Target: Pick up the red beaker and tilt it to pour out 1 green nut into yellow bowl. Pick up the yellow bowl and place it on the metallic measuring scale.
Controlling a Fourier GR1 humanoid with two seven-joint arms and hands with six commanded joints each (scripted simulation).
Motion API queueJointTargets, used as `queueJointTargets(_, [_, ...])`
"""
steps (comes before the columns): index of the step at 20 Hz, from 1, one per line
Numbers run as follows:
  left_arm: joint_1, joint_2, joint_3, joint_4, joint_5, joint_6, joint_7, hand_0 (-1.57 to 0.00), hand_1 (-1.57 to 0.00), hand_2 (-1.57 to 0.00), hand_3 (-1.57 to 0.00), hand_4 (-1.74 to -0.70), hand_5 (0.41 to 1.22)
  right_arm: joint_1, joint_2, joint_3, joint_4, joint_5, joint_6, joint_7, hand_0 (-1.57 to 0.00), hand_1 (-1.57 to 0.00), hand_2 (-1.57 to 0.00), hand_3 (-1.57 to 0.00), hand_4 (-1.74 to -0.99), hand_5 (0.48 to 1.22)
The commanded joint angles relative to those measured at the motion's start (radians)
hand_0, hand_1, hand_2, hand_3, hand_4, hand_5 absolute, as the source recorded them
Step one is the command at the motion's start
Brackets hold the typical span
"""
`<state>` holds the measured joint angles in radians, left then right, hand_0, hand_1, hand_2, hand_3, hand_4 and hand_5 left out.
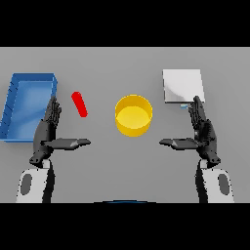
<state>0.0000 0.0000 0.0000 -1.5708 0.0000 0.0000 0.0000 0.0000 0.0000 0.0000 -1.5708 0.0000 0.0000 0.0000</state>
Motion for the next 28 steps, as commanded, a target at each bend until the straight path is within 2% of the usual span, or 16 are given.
queueJointTargets(1, [0.003, 0.003, 0.002, -0.002, 0.003, -0.001, -0.002, 0.00, 0.00, 0.00, 0.00, -1.15, 0.599, 0.001, 0.001, 0.001, -0.001, 0.000, -0.001, -0.001, 0.00, 0.00, 0.00, 0.00, -1.167, 0.599])
queueJointTargets(6, [0.034, 0.032, 0.019, -0.029, 0.030, -0.025, -0.011, 0.00, 0.00, 0.00, 0.00, -1.15, 0.599, 0.006, 0.006, 0.007, -0.010, 0.010, -0.010, -0.005, 0.00, 0.00, 0.00, 0.00, -1.167, 0.599])
queueJointTargets(7, [0.074, 0.065, -0.004, -0.066, -0.008, -0.036, -0.031, 0.00, 0.00, 0.00, 0.00, -1.15, 0.599, 0.038, -0.032, 0.049, -0.040, 0.125, -0.046, -0.067, 0.00, 0.00, 0.00, 0.00, -1.167, 0.599])
queueJointTargets(8, [0.097, 0.085, -0.021, -0.097, -0.029, -0.046, -0.027, 0.00, 0.00, 0.00, 0.00, -1.16, 0.599, 0.067, -0.040, 0.089, -0.065, 0.203, -0.071, -0.100, 0.00, 0.00, 0.00, 0.00, -1.163, 0.595])
queueJointTargets(9, [0.108, 0.091, -0.041, -0.121, -0.047, -0.048, -0.010, 0.00, 0.00, 0.00, 0.00, -1.16, 0.599, 0.091, -0.050, 0.111, -0.087, 0.253, -0.083, -0.110, 0.00, 0.00, 0.00, 0.00, -1.162, 0.594])
queueJointTargets(12, [0.142, 0.096, -0.070, -0.173, -0.069, -0.053, 0.015, 0.00, 0.00, 0.00, 0.00, -1.16, 0.600, 0.101, -0.053, 0.134, -0.113, 0.308, -0.102, -0.072, 0.00, 0.00, 0.00, 0.00, -1.162, 0.591])
queueJointTargets(16, [0.128, 0.107, -0.078, -0.155, -0.096, -0.053, 0.027, 0.00, 0.00, 0.00, 0.00, -1.16, 0.602, 0.128, -0.048, 0.137, -0.148, 0.280, -0.082, -0.067, 0.00, 0.00, 0.00, 0.00, -1.199, 0.603])
queueJointTargets(18, [0.101, 0.093, -0.089, -0.103, -0.120, -0.047, 0.016, 0.00, 0.00, 0.00, 0.00, -1.17, 0.605, 0.118, -0.037, 0.138, -0.148, 0.262, -0.073, -0.072, 0.00, 0.00, 0.00, 0.00, -1.224, 0.611])
queueJointTargets(20, [0.037, 0.080, -0.088, -0.027, -0.134, -0.040, 0.007, 0.00, 0.00, 0.00, 0.00, -1.21, 0.615, 0.132, -0.056, 0.136, -0.151, 0.272, -0.067, -0.081, 0.00, 0.00, 0.00, 0.00, -1.236, 0.623])
queueJointTargets(21, [-0.005, 0.075, -0.085, 0.012, -0.151, -0.026, 0.011, 0.00, 0.00, 0.00, 0.00, -1.22, 0.622, 0.126, -0.058, 0.132, -0.151, 0.269, -0.067, -0.067, 0.00, 0.00, 0.00, 0.00, -1.246, 0.627])
queueJointTargets(23, [-0.064, 0.074, -0.071, 0.102, -0.169, -0.009, -0.007, 0.00, 0.00, 0.00, 0.00, -1.23, 0.629, 0.132, -0.055, 0.135, -0.154, 0.261, -0.061, -0.091, 0.00, 0.00, 0.00, 0.00, -1.260, 0.633])
queueJointTargets(28, [-0.178, 0.072, -0.038, 0.243, -0.165, -0.003, -0.054, 0.00, 0.00, 0.00, 0.00, -1.26, 0.668, 0.108, -0.059, 0.124, -0.128, 0.255, -0.061, -0.088, 0.00, 0.00, 0.00, 0.00, -1.278, 0.634])
